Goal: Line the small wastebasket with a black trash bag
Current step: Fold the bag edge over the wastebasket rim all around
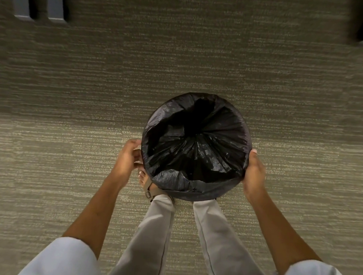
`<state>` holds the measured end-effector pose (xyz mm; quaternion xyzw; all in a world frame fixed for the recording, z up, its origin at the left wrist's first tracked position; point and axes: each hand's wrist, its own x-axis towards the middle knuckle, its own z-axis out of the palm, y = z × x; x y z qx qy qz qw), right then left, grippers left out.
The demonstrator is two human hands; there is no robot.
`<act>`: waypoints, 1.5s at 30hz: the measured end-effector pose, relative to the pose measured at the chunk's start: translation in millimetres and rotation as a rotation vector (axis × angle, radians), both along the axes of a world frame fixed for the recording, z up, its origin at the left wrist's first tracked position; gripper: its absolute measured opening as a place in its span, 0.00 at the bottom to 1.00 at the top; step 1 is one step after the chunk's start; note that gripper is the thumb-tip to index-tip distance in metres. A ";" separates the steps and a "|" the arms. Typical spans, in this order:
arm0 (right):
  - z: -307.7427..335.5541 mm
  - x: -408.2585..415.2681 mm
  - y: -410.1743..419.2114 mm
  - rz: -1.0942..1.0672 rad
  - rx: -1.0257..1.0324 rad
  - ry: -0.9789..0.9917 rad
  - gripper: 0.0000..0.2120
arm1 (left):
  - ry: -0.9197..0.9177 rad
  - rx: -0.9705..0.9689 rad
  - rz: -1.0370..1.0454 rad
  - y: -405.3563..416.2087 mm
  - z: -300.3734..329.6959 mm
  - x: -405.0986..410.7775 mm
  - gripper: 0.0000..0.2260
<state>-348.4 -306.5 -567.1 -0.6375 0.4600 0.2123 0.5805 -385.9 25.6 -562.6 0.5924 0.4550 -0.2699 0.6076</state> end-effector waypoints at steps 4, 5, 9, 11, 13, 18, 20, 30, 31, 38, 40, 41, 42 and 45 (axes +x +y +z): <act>-4.2 3.5 0.8 0.007 -0.084 0.072 0.25 | -0.008 0.025 -0.092 -3.7 -1.3 3.9 0.23; -4.4 3.6 0.0 0.026 -0.090 0.090 0.26 | 0.001 0.046 -0.069 -4.0 -2.2 4.9 0.22; -2.4 3.9 -4.6 0.118 -0.096 0.128 0.31 | 0.071 -0.002 0.117 -8.5 -5.6 6.5 0.19; -0.8 4.5 -7.6 0.142 -0.127 0.115 0.28 | 0.076 -0.064 0.179 -13.2 -6.5 6.5 0.19; -0.3 7.6 -9.9 0.148 -0.158 0.070 0.23 | 0.067 -0.112 0.193 -15.4 -6.1 6.7 0.20; 1.4 19.6 -20.0 0.392 -0.223 -0.077 0.16 | 0.015 0.050 0.147 -6.2 0.5 21.2 0.11; 4.1 22.8 -22.9 0.496 -0.233 -0.135 0.15 | -0.058 0.132 0.130 2.2 5.2 35.3 0.11; 7.7 29.3 -7.0 0.516 -0.224 -0.100 0.25 | -0.077 0.097 -0.390 2.2 8.5 103.6 0.24; 7.9 30.9 -6.7 0.519 -0.221 -0.099 0.27 | -0.079 0.083 -0.373 1.6 6.6 101.6 0.27; 7.2 45.3 -14.8 0.457 -0.083 0.059 0.44 | -0.021 0.046 -0.209 -11.3 5.1 94.3 0.28; 7.7 45.5 -14.5 0.391 -0.008 0.069 0.33 | -0.033 0.071 -0.218 -9.5 4.5 94.3 0.28; 9.7 45.1 -14.2 0.352 0.032 0.069 0.28 | -0.041 0.090 -0.219 -7.8 3.3 93.4 0.25; 10.8 44.0 -14.7 0.306 0.067 0.070 0.27 | -0.048 0.104 -0.212 -6.1 2.1 92.0 0.22; 15.7 28.9 -14.7 0.199 0.124 0.021 0.31 | -0.035 0.103 -0.169 -2.7 1.3 87.5 0.20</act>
